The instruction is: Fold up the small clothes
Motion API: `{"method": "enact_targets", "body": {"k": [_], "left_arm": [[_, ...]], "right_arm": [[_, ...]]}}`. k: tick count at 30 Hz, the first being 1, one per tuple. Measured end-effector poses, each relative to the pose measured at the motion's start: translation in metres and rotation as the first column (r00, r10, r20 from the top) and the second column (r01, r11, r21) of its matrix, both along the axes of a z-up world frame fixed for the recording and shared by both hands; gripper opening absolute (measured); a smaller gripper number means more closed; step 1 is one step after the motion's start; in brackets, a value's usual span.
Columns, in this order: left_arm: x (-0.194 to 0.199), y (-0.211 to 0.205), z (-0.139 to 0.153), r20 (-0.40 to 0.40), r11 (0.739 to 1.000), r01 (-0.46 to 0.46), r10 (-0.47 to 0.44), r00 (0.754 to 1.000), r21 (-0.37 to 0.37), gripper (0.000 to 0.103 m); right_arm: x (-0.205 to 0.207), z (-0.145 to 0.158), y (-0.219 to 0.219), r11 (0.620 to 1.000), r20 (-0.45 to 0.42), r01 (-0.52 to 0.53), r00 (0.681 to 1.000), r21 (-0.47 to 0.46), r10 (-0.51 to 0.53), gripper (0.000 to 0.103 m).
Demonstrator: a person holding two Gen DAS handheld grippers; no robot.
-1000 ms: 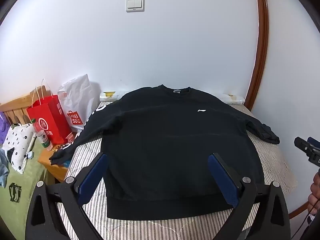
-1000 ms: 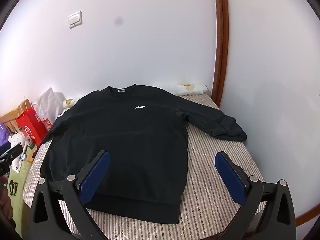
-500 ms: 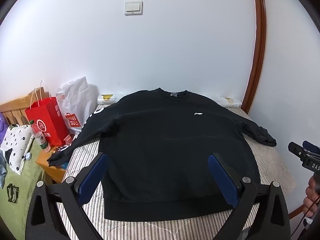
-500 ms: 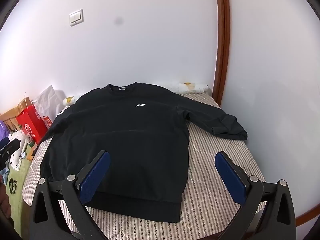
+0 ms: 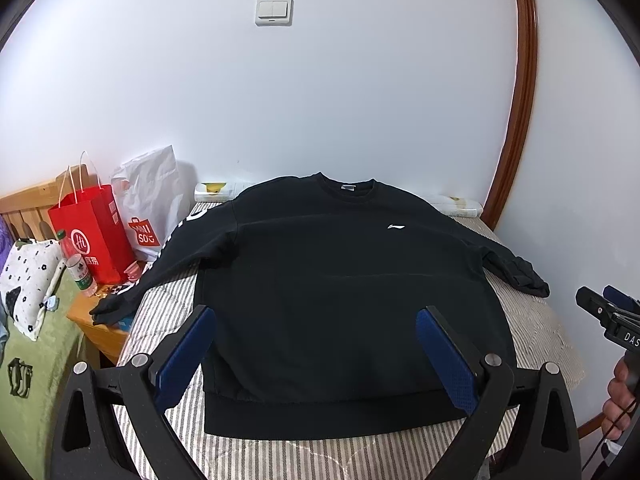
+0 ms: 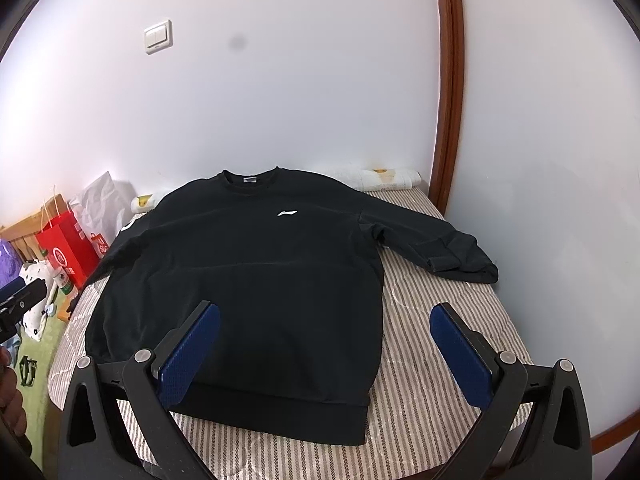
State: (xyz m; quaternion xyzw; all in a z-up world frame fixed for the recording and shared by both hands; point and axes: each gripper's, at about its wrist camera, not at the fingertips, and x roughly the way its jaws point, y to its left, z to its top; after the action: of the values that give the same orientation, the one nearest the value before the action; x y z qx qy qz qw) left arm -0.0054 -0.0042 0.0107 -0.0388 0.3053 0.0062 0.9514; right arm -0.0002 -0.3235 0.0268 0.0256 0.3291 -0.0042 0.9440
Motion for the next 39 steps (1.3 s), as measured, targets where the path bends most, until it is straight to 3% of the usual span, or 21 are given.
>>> {"method": "enact_targets", "body": {"k": [39], "left_arm": [[-0.001,0.005,-0.003,0.004,1.0,-0.003,0.003,1.0,-0.009,0.101]], "right_arm": [[0.001,0.0,0.017,1.0,-0.003,-0.015,1.0,0.001,0.015,0.103]]}}
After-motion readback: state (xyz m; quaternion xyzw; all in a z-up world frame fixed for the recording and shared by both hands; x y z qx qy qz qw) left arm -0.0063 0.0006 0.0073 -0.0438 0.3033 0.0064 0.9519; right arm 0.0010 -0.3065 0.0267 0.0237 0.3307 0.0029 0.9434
